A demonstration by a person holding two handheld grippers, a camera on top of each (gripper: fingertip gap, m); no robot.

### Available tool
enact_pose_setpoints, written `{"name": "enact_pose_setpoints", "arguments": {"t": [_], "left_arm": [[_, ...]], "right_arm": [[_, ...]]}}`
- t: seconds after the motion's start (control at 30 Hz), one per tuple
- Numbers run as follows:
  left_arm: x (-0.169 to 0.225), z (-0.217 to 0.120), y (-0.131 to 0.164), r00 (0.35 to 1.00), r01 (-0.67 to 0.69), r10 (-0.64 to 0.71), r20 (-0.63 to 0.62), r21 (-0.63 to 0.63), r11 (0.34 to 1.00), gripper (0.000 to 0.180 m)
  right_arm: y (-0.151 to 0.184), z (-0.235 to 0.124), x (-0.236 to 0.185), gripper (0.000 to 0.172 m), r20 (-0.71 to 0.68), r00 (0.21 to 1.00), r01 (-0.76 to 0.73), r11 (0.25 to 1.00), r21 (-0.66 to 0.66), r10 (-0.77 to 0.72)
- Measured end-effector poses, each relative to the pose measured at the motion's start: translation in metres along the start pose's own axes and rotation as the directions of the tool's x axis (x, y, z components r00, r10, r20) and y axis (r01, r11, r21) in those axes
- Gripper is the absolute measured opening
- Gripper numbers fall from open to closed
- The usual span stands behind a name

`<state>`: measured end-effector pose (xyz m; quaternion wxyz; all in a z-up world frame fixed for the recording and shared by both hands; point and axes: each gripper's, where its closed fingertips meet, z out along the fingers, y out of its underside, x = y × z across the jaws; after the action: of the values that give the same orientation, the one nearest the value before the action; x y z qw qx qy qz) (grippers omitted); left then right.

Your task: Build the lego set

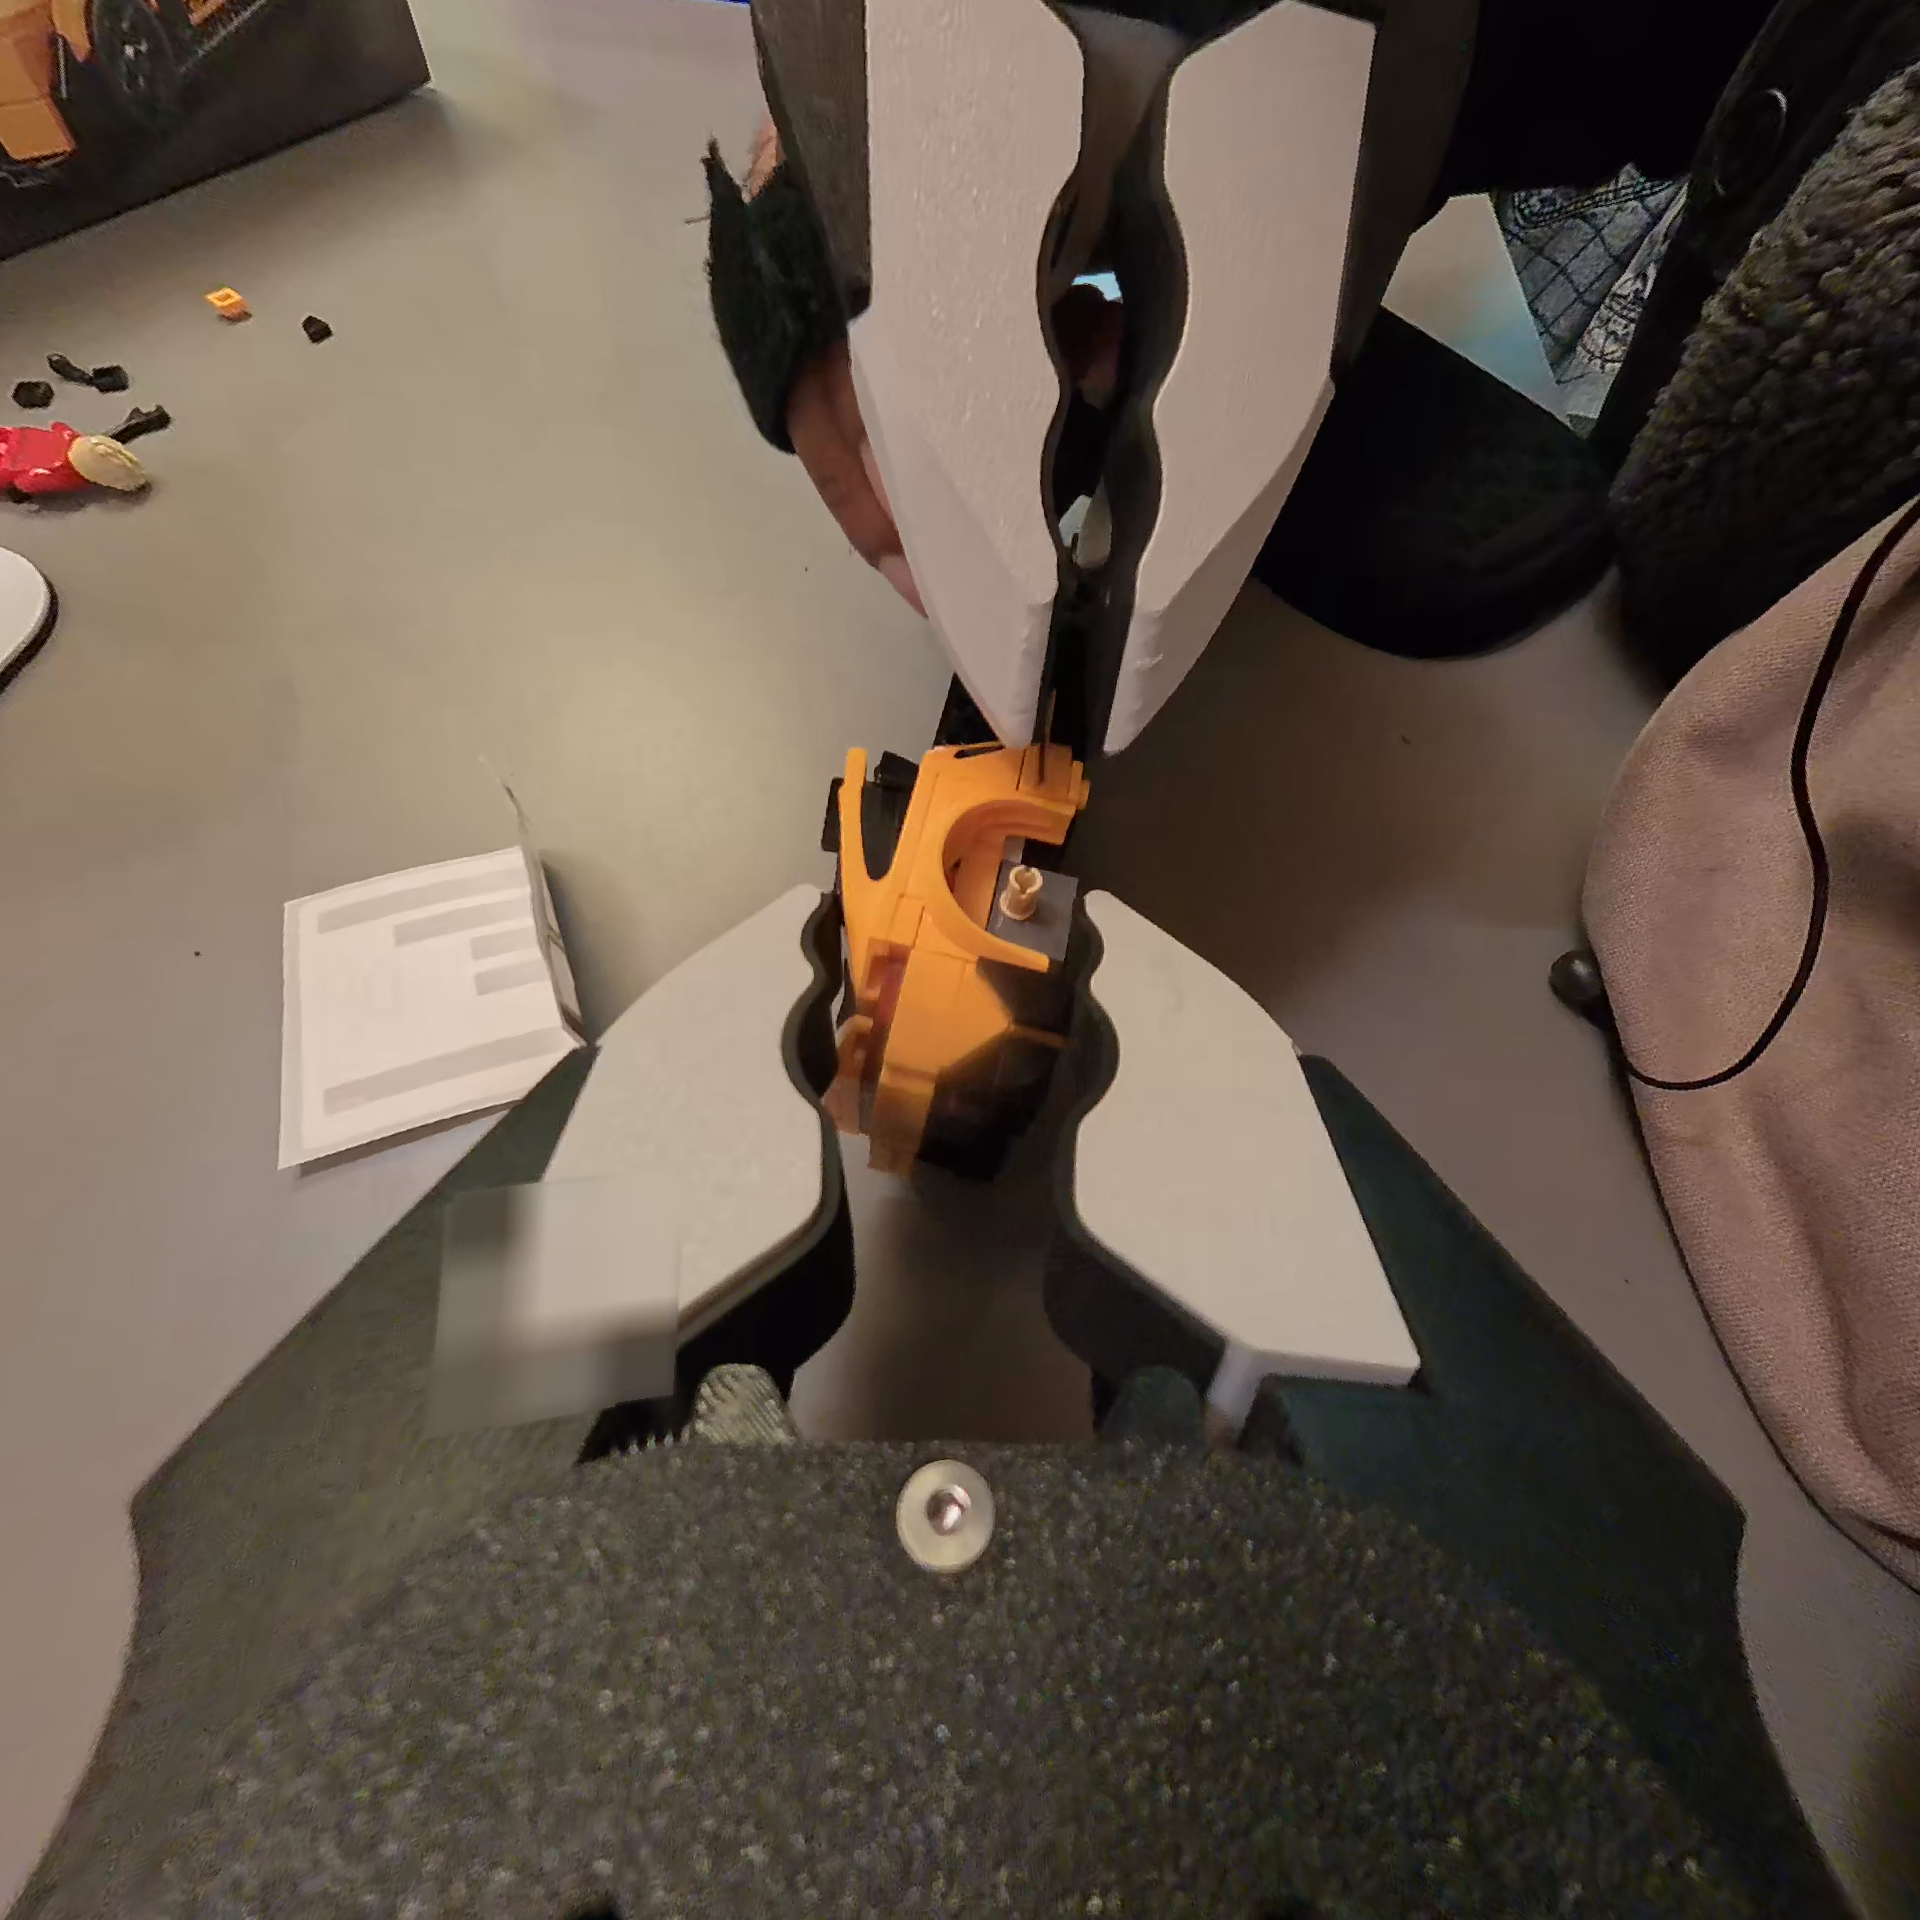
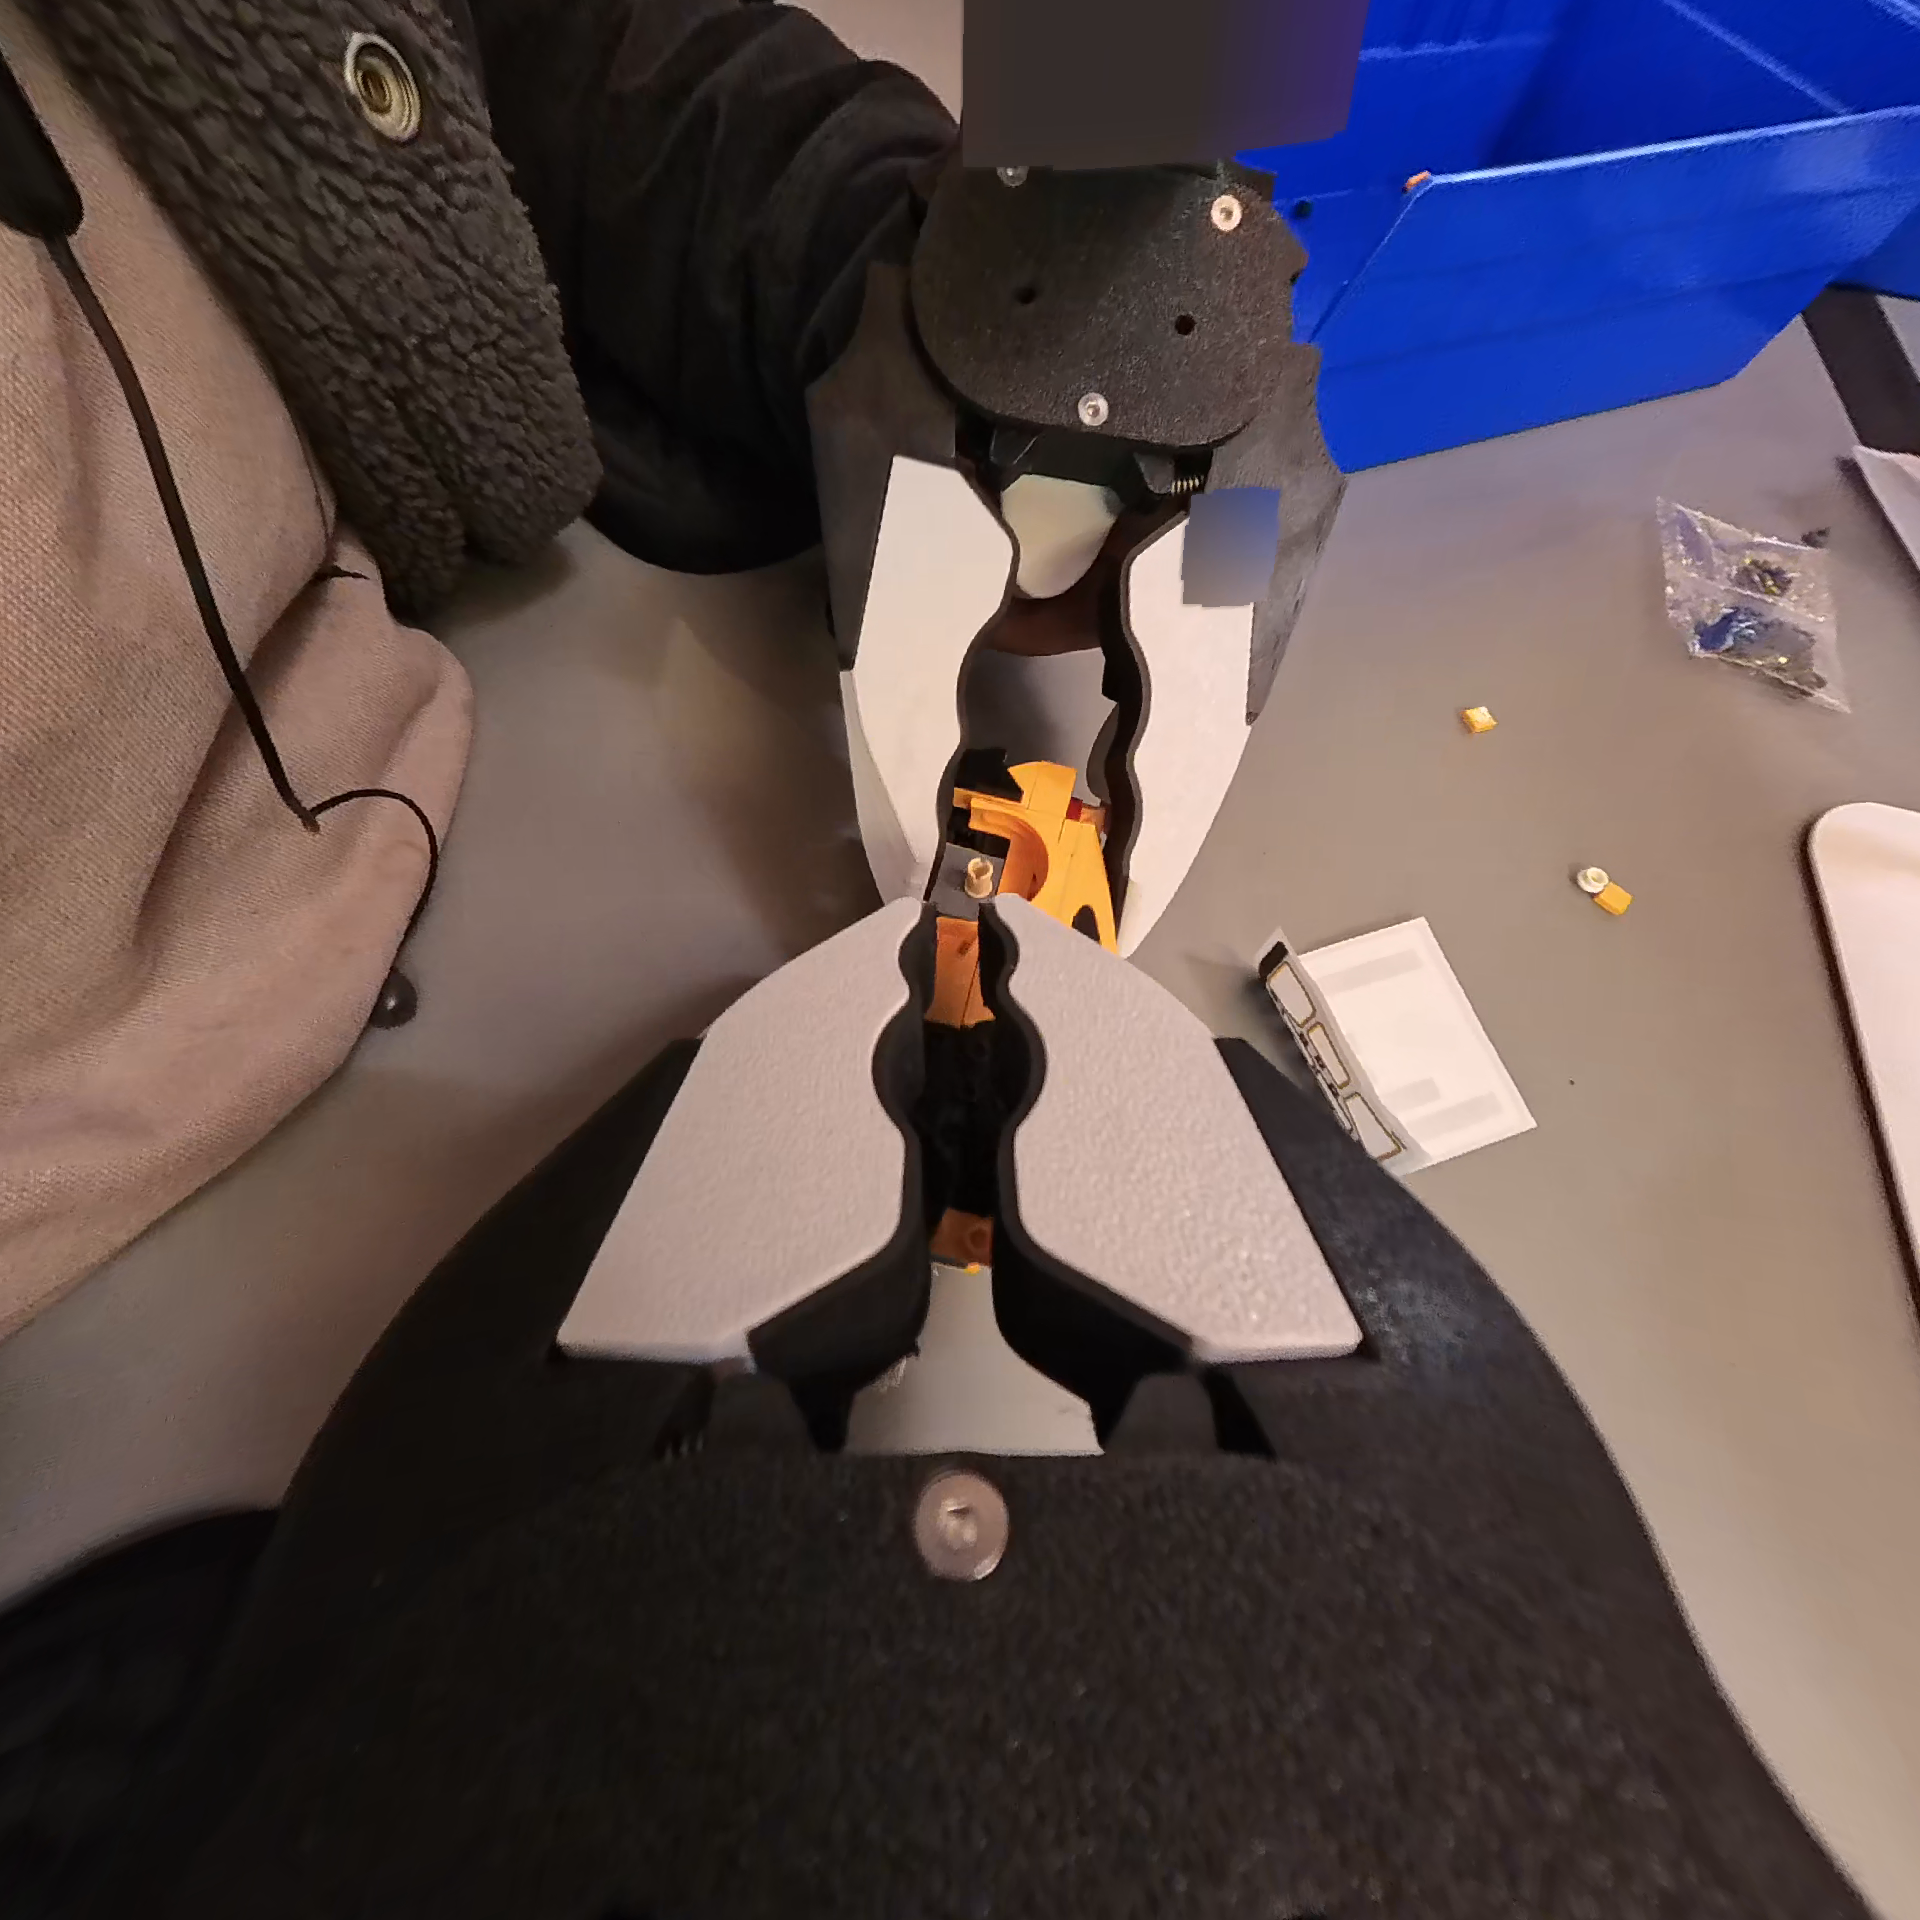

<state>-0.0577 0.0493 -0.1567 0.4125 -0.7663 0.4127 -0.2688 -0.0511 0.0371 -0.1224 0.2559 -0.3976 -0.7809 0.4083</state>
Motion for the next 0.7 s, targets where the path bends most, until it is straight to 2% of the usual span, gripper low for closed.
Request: {"name": "enact_pose_setpoints", "arguments": {"t": [0.27, 0.47, 0.57, 0.7], "left_arm": [[0.003, -0.002, 0.000, 1.000, 0.012, -0.012, -0.017, 0.000, 1.000, 0.042], [0.003, -0.018, -0.019, 1.000, 0.000, 0.001, -0.007, 0.104, 0.995, 0.045], [0.010, -0.025, -0.033, 1.000, -0.022, 0.024, -0.011, 0.172, 0.985, 0.033], [0.024, -0.032, -0.053, 0.991, 0.091, -0.060, -0.122, 0.268, 0.959, 0.022]], "right_arm": [[-0.012, -0.007, 0.004, 0.009, -0.041, 0.981, -0.185, 0.979, 0.080, 0.189], [-0.024, -0.015, 0.001, 0.013, -0.058, 0.934, -0.332, 0.917, 0.219, 0.352], [-0.033, -0.021, 0.001, 0.014, -0.067, 0.914, -0.364, 0.880, 0.305, 0.401], [-0.044, -0.023, -0.002, 0.014, -0.076, 0.912, -0.347, 0.858, 0.379, 0.403]]}}
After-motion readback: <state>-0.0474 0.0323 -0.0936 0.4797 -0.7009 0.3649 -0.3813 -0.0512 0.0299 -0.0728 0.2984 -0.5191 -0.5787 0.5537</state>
